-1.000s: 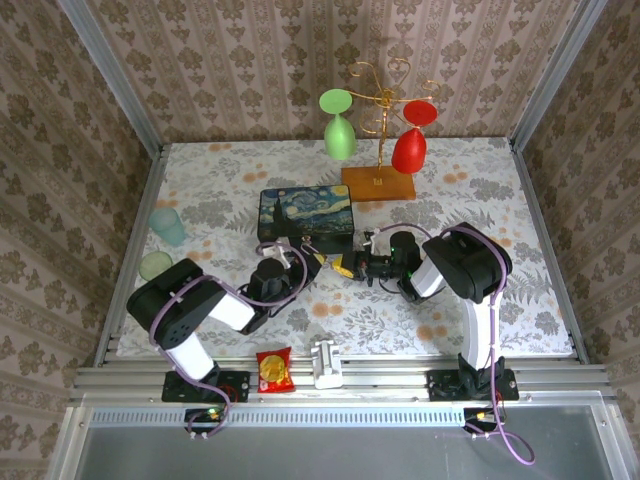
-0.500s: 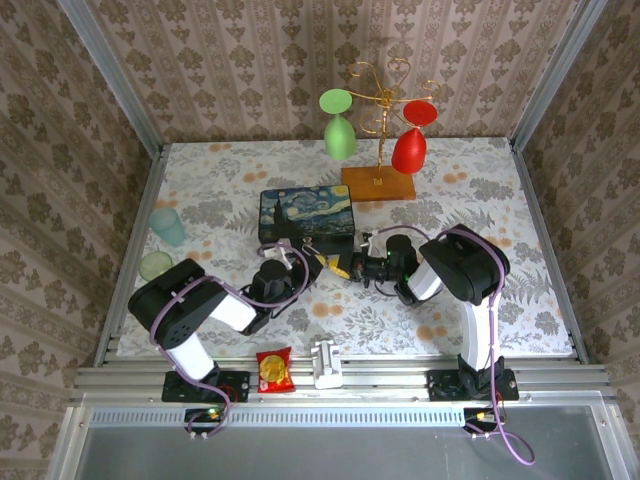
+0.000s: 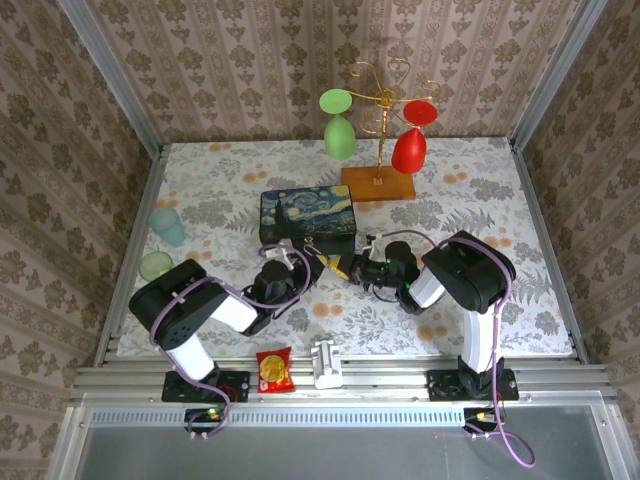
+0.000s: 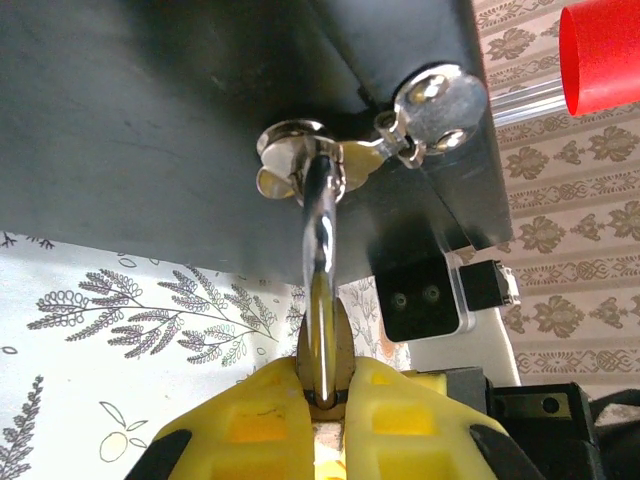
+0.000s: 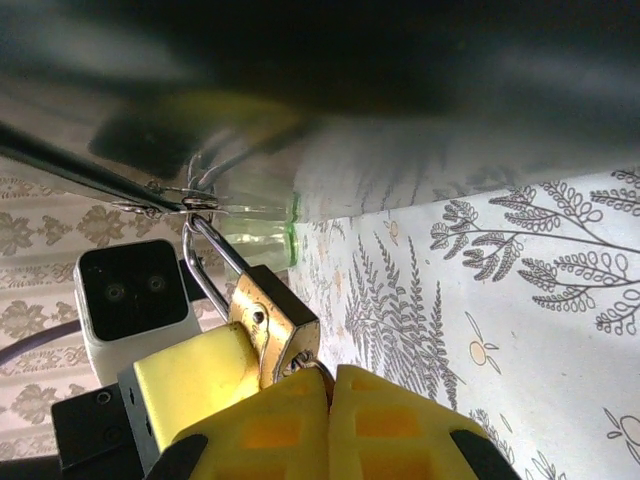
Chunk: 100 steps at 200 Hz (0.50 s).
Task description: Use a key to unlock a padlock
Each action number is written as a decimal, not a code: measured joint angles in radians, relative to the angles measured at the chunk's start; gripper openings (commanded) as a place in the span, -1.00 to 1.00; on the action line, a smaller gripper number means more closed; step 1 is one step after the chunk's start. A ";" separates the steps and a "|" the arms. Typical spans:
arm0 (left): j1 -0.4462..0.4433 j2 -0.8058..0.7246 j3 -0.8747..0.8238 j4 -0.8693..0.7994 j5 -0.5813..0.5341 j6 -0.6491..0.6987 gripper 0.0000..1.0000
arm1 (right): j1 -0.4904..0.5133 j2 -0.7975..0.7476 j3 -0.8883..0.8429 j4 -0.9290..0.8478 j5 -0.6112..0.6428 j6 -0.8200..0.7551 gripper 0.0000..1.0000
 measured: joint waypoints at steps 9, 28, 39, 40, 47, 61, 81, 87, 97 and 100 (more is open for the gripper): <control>-0.004 0.010 0.000 0.006 -0.002 0.000 -1.00 | 0.010 -0.011 -0.013 -0.004 0.029 0.000 -1.00; -0.016 0.055 0.000 0.039 -0.002 0.000 -1.00 | 0.028 -0.031 -0.043 -0.029 0.085 -0.002 -1.00; -0.026 0.089 0.000 0.064 0.002 -0.001 -1.00 | 0.037 -0.038 -0.062 -0.044 0.113 -0.009 -1.00; -0.027 0.093 0.000 0.067 0.003 -0.001 -1.00 | 0.038 -0.038 -0.064 -0.046 0.116 -0.010 -1.00; -0.032 0.113 0.002 0.077 0.007 -0.003 -1.00 | 0.041 -0.038 -0.076 -0.051 0.127 -0.014 -1.00; -0.044 0.140 0.008 0.084 0.014 -0.003 -1.00 | 0.047 -0.037 -0.092 -0.062 0.142 -0.016 -1.00; -0.046 0.148 0.011 0.085 0.013 -0.002 -0.98 | 0.048 -0.027 -0.095 -0.056 0.151 -0.020 -1.00; -0.046 0.148 0.011 0.085 0.013 0.001 -0.97 | 0.050 -0.023 -0.095 -0.052 0.151 -0.023 -1.00; -0.046 0.149 0.011 0.085 0.011 0.004 -0.94 | 0.052 -0.021 -0.096 -0.045 0.159 -0.028 -1.00; -0.046 0.149 0.011 0.085 0.010 0.004 -0.91 | 0.053 -0.021 -0.096 -0.044 0.162 -0.029 -1.00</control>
